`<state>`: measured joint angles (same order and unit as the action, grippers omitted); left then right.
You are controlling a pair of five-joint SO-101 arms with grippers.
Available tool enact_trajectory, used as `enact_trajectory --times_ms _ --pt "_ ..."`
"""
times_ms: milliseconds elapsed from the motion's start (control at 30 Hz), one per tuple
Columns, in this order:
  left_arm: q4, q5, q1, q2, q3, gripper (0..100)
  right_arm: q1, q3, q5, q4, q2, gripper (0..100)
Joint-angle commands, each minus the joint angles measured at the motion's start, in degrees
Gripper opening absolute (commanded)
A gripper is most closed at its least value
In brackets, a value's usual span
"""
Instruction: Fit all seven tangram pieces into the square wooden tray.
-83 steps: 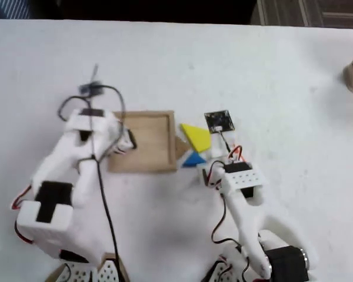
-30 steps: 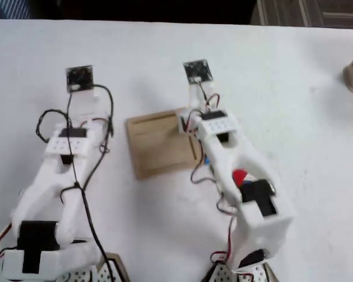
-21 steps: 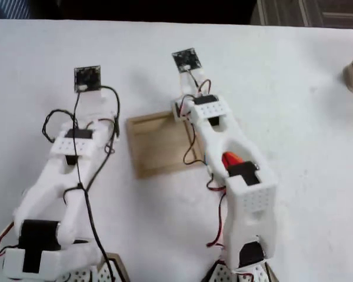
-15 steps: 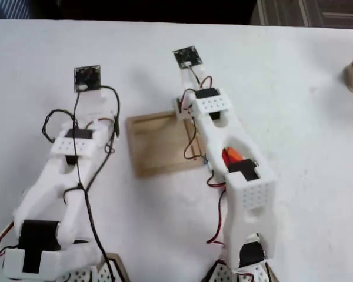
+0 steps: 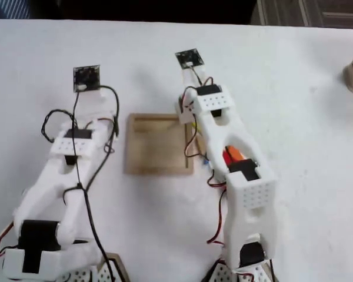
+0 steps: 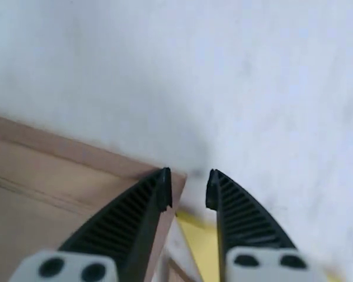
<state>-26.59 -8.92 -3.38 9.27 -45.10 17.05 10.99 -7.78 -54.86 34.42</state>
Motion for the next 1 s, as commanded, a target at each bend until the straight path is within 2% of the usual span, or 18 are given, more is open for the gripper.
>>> enact_trajectory --times_ms 0,267,400,567,800,967 --pt "1.1 0.1 -0.6 0.1 0.5 2 -0.8 -0.1 -0.7 -2.2 -1.8 10.4" --pt "1.5 0.1 -0.6 0.1 -0.2 2 -5.0 -2.6 -0.7 -9.0 -11.2 10.2" --pt "1.5 0.1 -0.6 0.1 0.0 2 -7.2 -11.7 -0.7 -10.5 -19.5 10.2" --pt "1.6 0.1 -0.6 0.1 0.1 2 -9.6 -24.7 -1.6 -5.8 -29.4 10.2" --pt "1.6 0.1 -0.6 0.2 0.1 2 -19.6 -46.2 -7.9 -0.5 -41.7 10.2" --pt "1.6 0.1 -0.5 0.2 0.2 2 -21.1 -59.3 -24.2 2.0 -48.8 10.2"
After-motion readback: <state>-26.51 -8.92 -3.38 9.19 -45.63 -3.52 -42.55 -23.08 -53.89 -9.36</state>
